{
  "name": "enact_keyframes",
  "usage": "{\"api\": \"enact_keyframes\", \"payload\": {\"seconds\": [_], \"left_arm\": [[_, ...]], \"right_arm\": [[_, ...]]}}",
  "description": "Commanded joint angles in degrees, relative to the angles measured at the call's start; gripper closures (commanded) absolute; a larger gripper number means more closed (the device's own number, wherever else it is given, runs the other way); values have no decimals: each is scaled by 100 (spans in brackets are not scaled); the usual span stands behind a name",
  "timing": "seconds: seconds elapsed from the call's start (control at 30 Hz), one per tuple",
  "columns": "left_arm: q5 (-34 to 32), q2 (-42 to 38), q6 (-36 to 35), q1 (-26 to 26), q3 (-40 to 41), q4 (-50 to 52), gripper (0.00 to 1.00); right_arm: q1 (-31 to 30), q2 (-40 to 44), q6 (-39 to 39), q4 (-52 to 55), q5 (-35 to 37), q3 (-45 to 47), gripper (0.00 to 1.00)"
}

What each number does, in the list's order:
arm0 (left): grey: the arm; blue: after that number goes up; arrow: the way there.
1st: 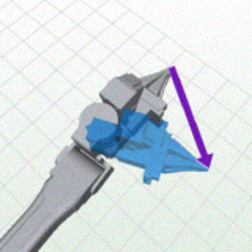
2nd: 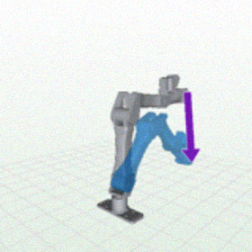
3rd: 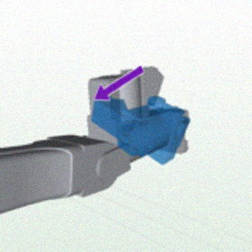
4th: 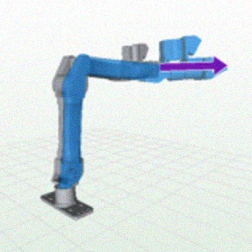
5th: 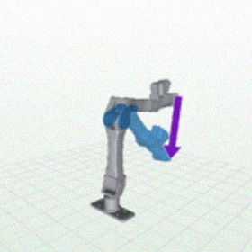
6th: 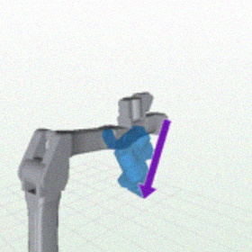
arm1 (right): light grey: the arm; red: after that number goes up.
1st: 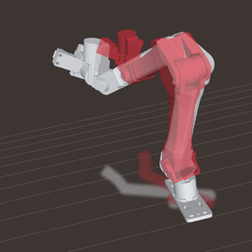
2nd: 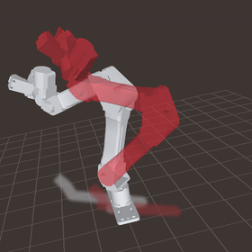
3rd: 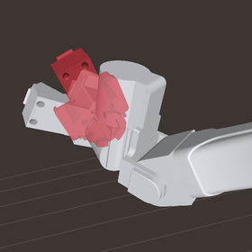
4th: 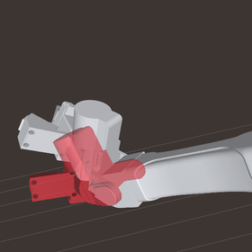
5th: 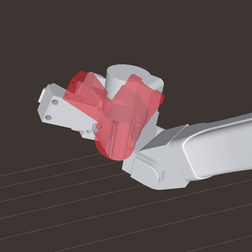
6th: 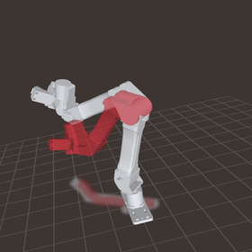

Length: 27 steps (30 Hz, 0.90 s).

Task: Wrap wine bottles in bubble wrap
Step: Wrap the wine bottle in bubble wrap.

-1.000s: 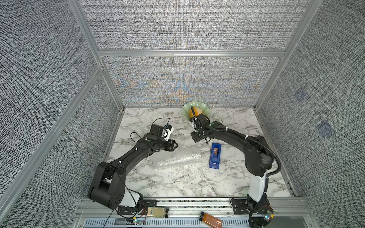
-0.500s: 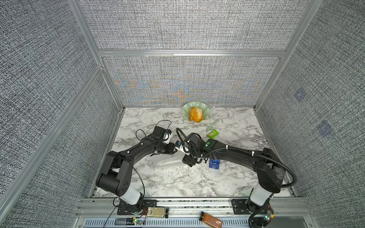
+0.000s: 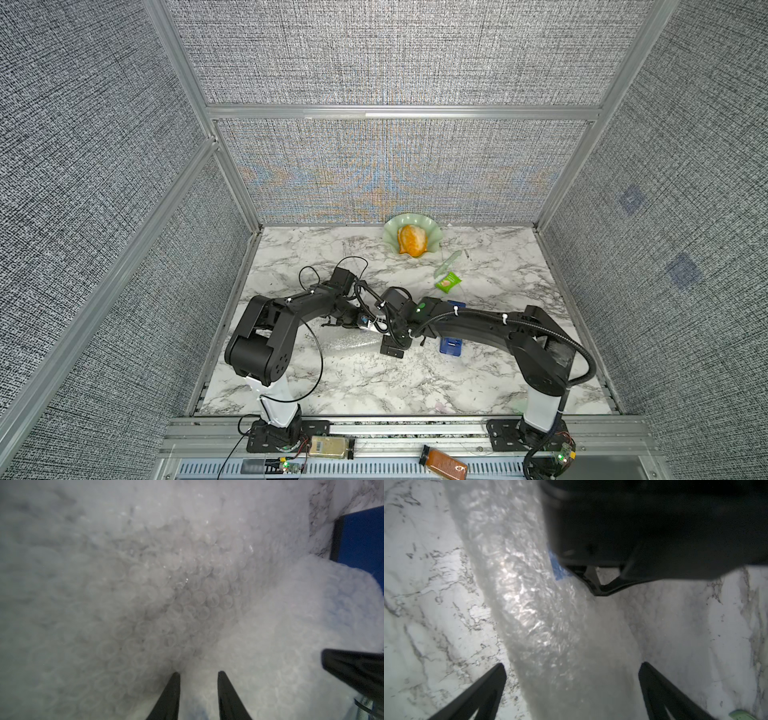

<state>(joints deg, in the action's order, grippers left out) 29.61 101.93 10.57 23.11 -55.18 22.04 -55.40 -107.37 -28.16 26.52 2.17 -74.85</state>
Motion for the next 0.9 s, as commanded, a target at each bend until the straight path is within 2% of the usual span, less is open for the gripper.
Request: {"api": "enact_keyframes", "payload": {"seconds": [0.0, 0.13, 0.27, 0.37, 0.5, 0.67, 0.87], "left_arm": [[-7, 138, -165, 2, -34, 345, 65], [-30, 129, -150, 0, -63, 344, 64], [-109, 75, -122, -2, -107, 374, 60], [-297, -63, -38, -2, -92, 371, 53], [-481, -442, 57, -42, -77, 277, 46], [-720, -898, 192, -130, -116, 250, 41], [-1171, -1735, 554, -268, 14, 70, 36]], "right_arm": [[86, -138, -234, 46, -304, -82, 4], [186, -323, -215, 236, -714, -91, 16], [202, -448, -67, 310, -770, -26, 29], [254, -400, 70, 281, -915, 94, 36], [467, -328, 238, 372, -1540, 154, 50], [778, -481, 451, 709, -2337, 56, 52], [1010, -833, 913, 934, -2823, -65, 52]]}}
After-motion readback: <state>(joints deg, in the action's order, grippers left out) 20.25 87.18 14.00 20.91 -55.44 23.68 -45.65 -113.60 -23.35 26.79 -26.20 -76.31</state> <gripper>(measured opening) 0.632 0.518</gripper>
